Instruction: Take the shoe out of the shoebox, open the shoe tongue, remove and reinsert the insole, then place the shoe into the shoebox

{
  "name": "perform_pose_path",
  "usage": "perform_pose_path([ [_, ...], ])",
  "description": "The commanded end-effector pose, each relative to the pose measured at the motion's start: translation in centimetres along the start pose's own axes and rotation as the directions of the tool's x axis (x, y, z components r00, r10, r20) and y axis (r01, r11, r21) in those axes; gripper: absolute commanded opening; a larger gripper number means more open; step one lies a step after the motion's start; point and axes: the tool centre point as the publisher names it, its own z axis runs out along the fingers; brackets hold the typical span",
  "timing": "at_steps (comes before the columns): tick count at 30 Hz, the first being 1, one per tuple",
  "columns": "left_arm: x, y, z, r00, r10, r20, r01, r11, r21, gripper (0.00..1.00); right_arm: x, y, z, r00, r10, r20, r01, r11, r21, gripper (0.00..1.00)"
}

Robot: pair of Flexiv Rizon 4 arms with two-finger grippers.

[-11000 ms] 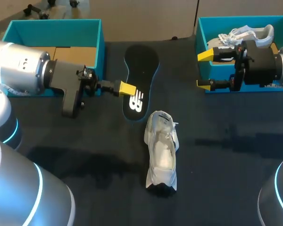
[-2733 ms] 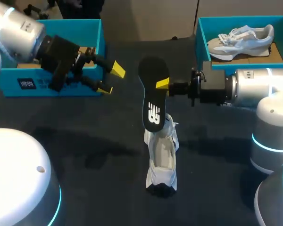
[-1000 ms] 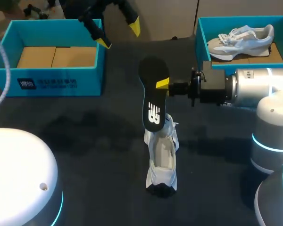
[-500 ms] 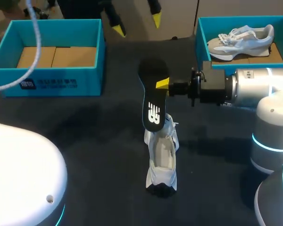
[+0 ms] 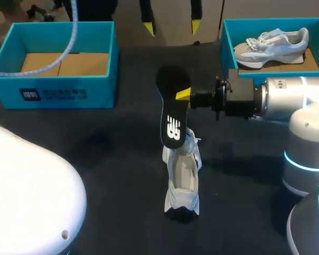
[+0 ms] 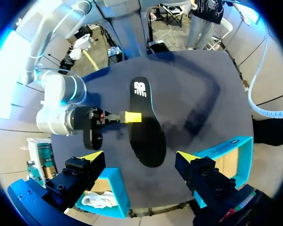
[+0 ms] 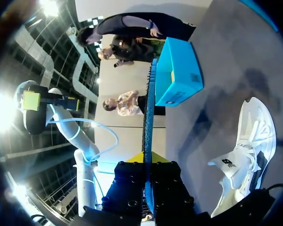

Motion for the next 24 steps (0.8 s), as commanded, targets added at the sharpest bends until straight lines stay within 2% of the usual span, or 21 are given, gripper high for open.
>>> perform_pose_path([
  [1,-0.3,-0.2,0.0,0.996,-0.006,-0.089,0.005,1.000,-0.010,1.00,-0.1,0.0,0.2,1.000,0.000,0.001,0.000,1.000,-0.002,0.00],
  [11,-0.3,-0.4,0.4,1.000,-0.006,-0.025,0.006,1.000,-0.013,1.00,-0.1,0.0,0.2,1.000,0.000,0.001,0.000,1.000,-0.002,0.00],
  [18,0.1,-2.3,0.4,0.986,0.013,0.169,-0.003,0.998,-0.065,1.00,-0.1,0.0,0.2,1.000,0.000,0.001,0.000,1.000,-0.002,0.00],
  [24,2.0,-3.7,0.1,0.937,0.002,0.350,0.032,0.995,-0.091,1.00,-0.1,0.0,0.2,1.000,0.000,0.001,0.000,1.000,-0.002,0.00],
])
